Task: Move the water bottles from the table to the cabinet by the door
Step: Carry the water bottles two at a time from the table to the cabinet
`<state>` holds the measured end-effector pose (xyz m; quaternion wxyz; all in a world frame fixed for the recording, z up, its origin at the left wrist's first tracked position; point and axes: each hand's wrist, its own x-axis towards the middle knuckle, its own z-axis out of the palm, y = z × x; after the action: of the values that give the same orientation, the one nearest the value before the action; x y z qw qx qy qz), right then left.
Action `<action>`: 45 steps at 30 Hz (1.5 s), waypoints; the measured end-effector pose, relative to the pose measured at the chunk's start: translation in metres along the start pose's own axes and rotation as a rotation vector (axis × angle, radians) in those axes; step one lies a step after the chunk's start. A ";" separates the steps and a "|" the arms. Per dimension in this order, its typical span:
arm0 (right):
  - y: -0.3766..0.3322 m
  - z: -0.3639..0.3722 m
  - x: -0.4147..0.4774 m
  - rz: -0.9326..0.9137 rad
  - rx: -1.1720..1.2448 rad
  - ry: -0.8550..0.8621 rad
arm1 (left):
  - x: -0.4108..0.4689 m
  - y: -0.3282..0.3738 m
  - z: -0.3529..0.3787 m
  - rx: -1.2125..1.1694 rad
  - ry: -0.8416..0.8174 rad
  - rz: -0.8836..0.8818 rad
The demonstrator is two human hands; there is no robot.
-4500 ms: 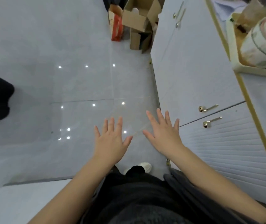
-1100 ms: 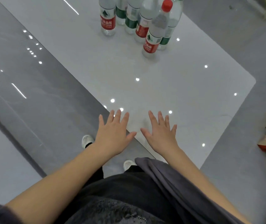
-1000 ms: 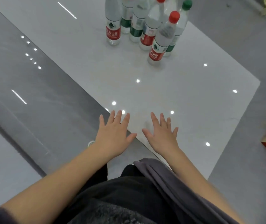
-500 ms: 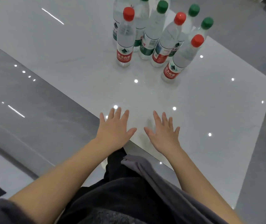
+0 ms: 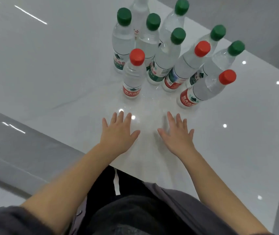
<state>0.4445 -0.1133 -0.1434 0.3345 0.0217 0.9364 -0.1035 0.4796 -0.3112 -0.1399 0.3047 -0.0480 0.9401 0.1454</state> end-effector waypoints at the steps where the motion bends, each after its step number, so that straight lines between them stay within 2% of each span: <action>1: -0.003 -0.002 0.002 0.017 0.006 -0.003 | 0.006 -0.003 -0.002 -0.003 -0.006 0.009; 7: -0.009 -0.004 0.010 0.188 0.169 0.030 | 0.044 -0.026 -0.018 -0.030 0.034 0.056; 9: -0.010 -0.003 0.014 0.249 0.423 0.138 | 0.058 -0.035 -0.021 -0.176 0.099 0.077; 12: -0.012 -0.006 0.024 0.261 0.835 0.434 | 0.078 -0.044 -0.027 -0.547 0.174 0.147; 14: -0.013 -0.010 0.037 0.260 0.948 0.555 | 0.091 -0.043 -0.032 -0.672 0.194 0.160; 18: -0.010 -0.012 0.066 0.271 1.133 0.680 | 0.113 -0.040 -0.037 -0.796 0.239 0.213; 23: -0.005 -0.024 0.088 0.293 1.170 0.833 | 0.128 -0.045 -0.040 -0.766 0.228 0.196; 30: -0.013 -0.010 0.061 0.303 1.110 0.765 | 0.122 -0.048 -0.044 -0.671 0.176 0.248; 40: -0.053 0.067 -0.017 0.332 1.169 0.631 | 0.080 -0.069 -0.014 -0.575 0.038 0.395; 45: -0.062 0.083 -0.024 0.319 1.192 0.651 | 0.074 -0.070 -0.013 -0.582 0.014 0.422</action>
<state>0.5082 -0.1903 -0.1801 -0.0209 0.3689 0.7581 -0.5374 0.4245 -0.3816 -0.1901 0.2352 0.0614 0.8505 0.4664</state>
